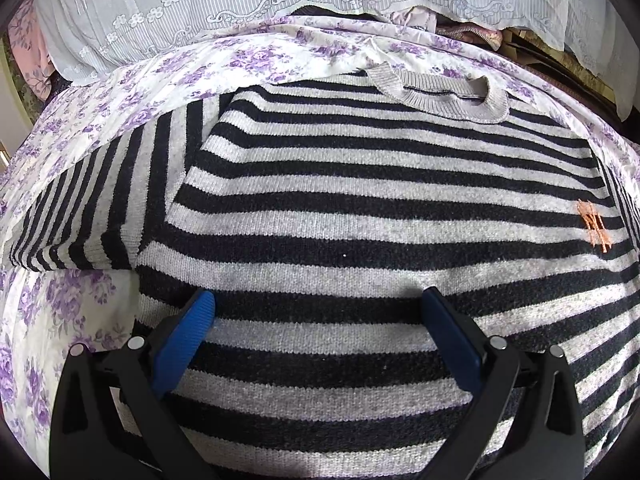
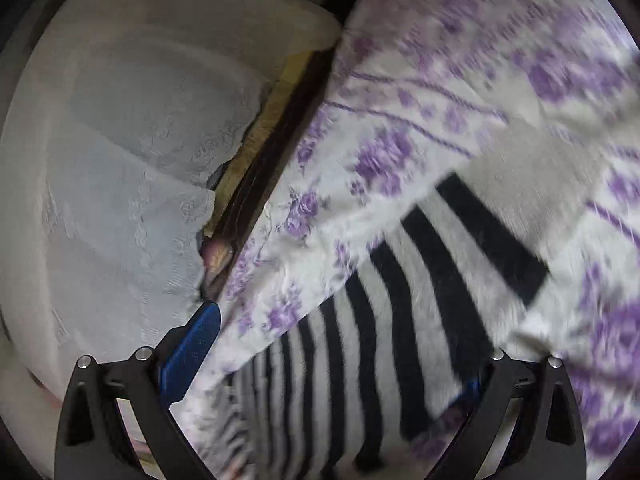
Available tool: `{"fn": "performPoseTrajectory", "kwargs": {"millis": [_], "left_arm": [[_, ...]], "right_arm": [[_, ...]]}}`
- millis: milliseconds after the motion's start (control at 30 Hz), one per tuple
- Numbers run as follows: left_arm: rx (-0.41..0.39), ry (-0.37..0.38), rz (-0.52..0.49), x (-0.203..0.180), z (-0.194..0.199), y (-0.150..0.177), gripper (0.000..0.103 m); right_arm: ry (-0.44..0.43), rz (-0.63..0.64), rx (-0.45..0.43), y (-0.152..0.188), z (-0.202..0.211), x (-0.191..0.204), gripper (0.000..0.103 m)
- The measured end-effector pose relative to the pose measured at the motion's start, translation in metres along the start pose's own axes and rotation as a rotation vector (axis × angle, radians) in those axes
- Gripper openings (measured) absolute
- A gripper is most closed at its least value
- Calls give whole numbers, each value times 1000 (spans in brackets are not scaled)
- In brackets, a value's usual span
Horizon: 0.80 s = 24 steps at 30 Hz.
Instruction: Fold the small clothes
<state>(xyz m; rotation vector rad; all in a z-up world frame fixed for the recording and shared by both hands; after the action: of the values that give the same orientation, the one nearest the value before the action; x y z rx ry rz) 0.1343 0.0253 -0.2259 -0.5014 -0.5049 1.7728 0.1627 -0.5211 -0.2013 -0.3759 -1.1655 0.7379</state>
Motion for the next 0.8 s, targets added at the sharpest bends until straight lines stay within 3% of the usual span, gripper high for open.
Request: {"fn": "performPoseTrajectory", "kwargs": {"millis": [67,167,233,333,500,700,800], "left_arm": [[1,-1,-2,0,0,0,99],[-2,-5,-5,0,0,0,99],[-3,-6,-6,-1,0,-1,99],[-3,-6,-7,0,0,-1,99],[3,3,-4,0,1,-1,99],[58,46,4,-2,2,-12,99],[77,130,36,-10,9,-30,99]], "right_arm": [[48,77,5,-3,-13,6,97],[69,43,-34,-11,-9,-8,78],[91,-31,-41,-13,-7,-28,43],[65,-156,-41,-13,-6,-51,13],[-9,-142,-8,-10,-9,-29,15],[-126,57,3,-9,9,70,15],[-188,170,22,-4,18,129,15]]}}
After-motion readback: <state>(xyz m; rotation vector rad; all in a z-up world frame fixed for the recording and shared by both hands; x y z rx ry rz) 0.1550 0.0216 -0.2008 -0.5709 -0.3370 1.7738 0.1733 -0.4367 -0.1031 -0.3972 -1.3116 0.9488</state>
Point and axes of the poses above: each gripper's, at about its wrist camera, not at the fingertips, and z roughly against the way its jaws point, x to its left, y to its underside, the point moved 7 cm from there along -z, roughly the way its jaws point, and after that the axes turned 10 degrees about z, right-handed, at the moved point
